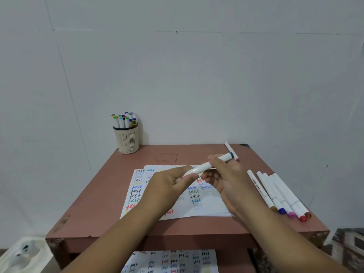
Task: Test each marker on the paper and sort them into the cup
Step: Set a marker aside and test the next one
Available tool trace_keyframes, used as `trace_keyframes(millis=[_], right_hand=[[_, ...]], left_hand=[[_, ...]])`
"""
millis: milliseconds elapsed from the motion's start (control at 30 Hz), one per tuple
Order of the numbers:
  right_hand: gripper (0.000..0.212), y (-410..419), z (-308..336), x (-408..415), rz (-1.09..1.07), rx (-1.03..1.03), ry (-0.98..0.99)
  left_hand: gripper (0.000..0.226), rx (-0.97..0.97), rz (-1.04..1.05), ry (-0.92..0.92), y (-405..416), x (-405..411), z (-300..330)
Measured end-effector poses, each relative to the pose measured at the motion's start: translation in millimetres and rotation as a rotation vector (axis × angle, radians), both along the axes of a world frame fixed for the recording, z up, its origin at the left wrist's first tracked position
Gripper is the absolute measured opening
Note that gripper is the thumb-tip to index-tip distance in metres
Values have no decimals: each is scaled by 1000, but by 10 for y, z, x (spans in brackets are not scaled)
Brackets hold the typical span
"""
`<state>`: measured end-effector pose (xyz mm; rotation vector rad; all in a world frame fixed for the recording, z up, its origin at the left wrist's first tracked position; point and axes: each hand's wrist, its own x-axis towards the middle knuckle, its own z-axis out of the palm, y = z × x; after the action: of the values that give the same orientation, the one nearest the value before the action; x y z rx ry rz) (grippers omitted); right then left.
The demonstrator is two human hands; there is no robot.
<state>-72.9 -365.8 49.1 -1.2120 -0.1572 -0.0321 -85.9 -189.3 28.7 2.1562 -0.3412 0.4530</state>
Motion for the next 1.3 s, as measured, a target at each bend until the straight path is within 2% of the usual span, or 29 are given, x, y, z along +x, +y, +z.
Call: trace_keyframes(millis=[67,167,200,267,333,400,500,667,900,1100,1300], right_hand=[[26,1,17,31,-12,-25,-16],[31,-50,37,113,-103,21,43],[31,-88,22,156,-124,45,61],[26,-190,-60,234,-123,46,59],[24,-275,-166,275,-100,9,53],[18,-323,-257,288,-108,-37,89],[5,-338,-328,302,-115,-118,117],[24,-331,-421,317,-124,-302,22],[16,-282,-458,345,-142,-453,-17],[14,-267,-433,381,-118,-417,6],[29,-273,-445,320,-88,-421,3]], left_hand=[[19,-42,-19,13,-16,16,23],[51,-44,-36,29,-23,21,33],[54,-56,-35,29,-31,27,26],[46,-105,-41,41,-79,39,0],[26,-137,-46,77,-137,69,-46],[13,-103,-42,131,-183,103,-122],[14,24,8,152,-221,151,-236],[11,107,88,126,-230,227,-321],[11,100,107,122,-217,269,-341],[11,92,105,138,-217,268,-343],[10,78,106,143,-212,269,-337]])
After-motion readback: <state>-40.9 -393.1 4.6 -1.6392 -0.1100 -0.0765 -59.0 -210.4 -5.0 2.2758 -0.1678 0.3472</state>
